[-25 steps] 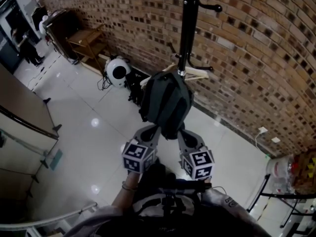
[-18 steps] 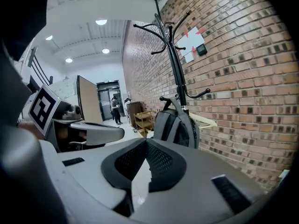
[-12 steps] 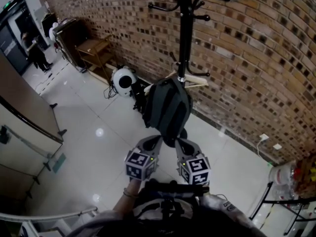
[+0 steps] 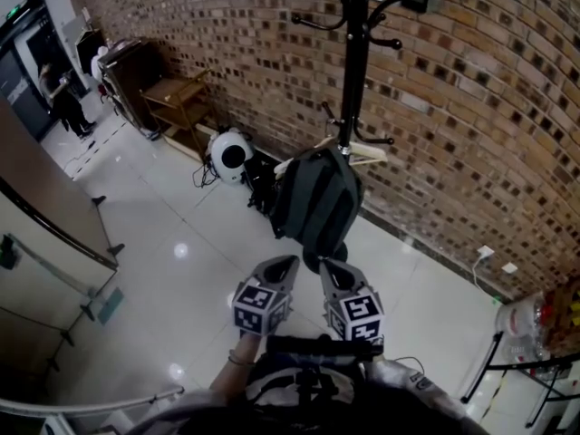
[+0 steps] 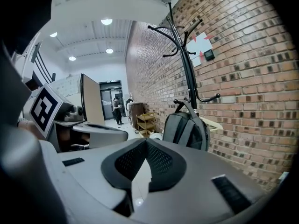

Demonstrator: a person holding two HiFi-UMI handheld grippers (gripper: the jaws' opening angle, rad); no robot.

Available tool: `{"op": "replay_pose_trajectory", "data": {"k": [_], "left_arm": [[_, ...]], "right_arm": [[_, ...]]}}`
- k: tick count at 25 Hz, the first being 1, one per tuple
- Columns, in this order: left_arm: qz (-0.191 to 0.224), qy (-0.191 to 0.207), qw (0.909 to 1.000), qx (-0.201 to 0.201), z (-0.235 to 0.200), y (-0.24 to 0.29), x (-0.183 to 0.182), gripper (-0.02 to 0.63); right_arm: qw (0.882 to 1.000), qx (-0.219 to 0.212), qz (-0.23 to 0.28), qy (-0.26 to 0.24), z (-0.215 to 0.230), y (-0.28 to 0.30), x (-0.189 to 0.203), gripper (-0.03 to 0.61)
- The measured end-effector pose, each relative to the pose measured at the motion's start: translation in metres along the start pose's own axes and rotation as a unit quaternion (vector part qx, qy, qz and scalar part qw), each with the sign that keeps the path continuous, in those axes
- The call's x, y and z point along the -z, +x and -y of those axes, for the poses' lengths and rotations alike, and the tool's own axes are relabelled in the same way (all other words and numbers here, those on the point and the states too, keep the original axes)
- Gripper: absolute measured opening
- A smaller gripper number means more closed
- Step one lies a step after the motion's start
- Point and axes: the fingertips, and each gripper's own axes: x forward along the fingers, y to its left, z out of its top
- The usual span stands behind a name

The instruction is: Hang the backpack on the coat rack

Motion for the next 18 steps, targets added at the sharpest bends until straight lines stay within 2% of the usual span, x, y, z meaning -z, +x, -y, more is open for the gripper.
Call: {"op": "replay_pose_trajectory", "data": {"k": [18], "left_arm": [[0.003, -0.012, 0.9998, 0.013, -0.031, -0.022, 0.007, -0.003]], "right_arm": [[1.000, 0.020, -0.006, 0.001, -0.029, 0.013, 0.001, 0.011]]}}
